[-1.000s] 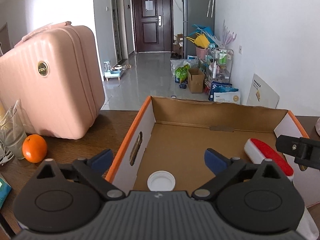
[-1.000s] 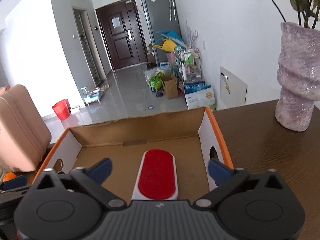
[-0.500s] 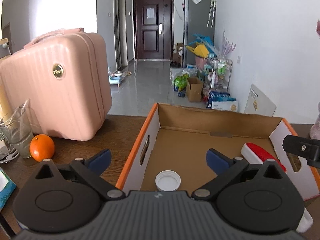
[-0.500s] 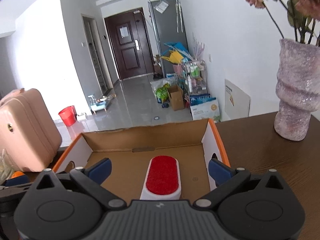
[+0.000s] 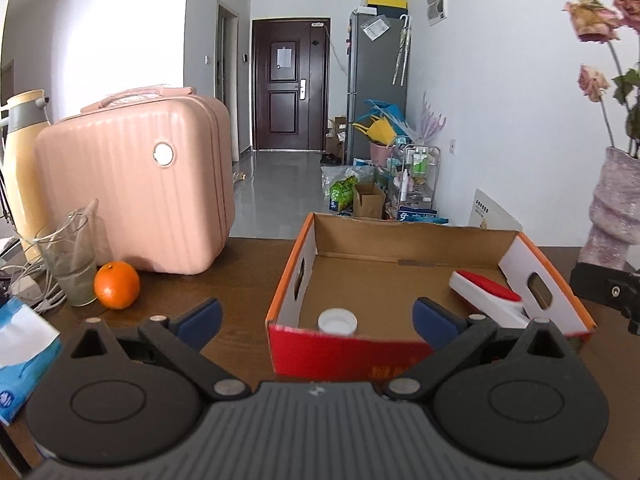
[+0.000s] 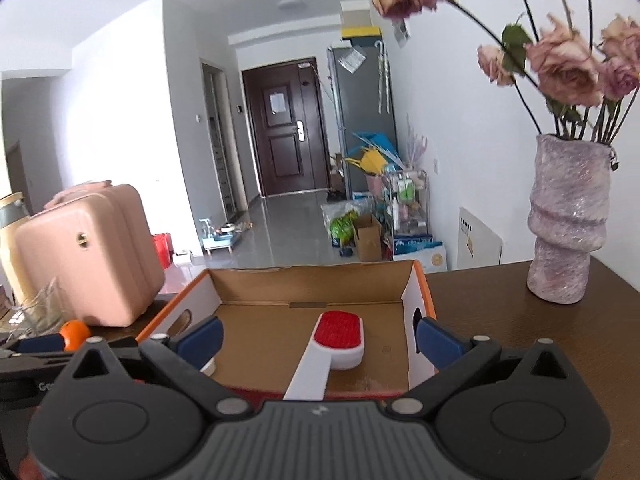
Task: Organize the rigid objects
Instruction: 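Withdraw both grippers from the box back over the table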
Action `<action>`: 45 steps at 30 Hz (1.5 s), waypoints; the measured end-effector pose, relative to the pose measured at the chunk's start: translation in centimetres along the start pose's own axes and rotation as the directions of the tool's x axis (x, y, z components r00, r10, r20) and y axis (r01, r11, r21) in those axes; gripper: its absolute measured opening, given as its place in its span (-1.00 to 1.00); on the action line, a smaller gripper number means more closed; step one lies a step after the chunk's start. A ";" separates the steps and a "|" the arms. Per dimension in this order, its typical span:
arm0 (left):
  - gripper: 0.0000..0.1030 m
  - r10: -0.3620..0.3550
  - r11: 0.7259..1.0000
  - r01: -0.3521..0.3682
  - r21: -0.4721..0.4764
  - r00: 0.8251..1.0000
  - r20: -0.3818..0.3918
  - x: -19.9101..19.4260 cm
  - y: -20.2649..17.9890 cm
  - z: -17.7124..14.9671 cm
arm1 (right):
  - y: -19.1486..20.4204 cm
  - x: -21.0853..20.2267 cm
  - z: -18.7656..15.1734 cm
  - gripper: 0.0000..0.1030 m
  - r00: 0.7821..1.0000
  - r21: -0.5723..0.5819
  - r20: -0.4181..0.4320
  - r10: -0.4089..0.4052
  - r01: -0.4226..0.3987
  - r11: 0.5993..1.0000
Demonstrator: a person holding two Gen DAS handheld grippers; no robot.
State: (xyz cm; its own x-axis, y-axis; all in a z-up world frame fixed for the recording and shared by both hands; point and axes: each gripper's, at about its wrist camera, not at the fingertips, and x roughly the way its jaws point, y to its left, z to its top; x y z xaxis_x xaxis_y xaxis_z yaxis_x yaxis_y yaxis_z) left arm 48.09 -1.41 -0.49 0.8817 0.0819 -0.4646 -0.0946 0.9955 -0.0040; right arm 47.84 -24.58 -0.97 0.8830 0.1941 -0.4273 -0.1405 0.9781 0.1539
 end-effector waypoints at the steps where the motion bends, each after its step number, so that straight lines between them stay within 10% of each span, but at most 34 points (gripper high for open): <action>1: 1.00 -0.002 1.000 0.001 0.004 1.000 0.006 -0.7 0.0 -0.3 | 0.2 -0.7 -0.3 1.00 1.000 -0.006 0.011 0.001 -0.001 1.000; 23: 1.00 -0.024 1.000 0.024 -0.010 0.999 0.034 -12.6 2.9 -7.7 | 2.6 -12.6 -7.6 1.00 0.997 -0.030 0.077 0.031 -0.029 0.999; 45: 1.00 -0.065 0.998 0.065 0.004 0.996 -0.053 -16.0 4.7 -13.0 | 5.4 -14.5 -15.8 0.98 0.997 -0.155 -0.079 0.007 -0.019 0.988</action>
State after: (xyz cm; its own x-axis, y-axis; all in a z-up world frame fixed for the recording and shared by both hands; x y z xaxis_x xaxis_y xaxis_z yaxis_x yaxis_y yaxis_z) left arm 27.50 1.35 -4.56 0.8605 0.0144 -0.5093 -0.0349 0.9989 -0.0307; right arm 27.24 -20.92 -8.04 0.8438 0.2061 -0.4955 -0.2250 0.9741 0.0220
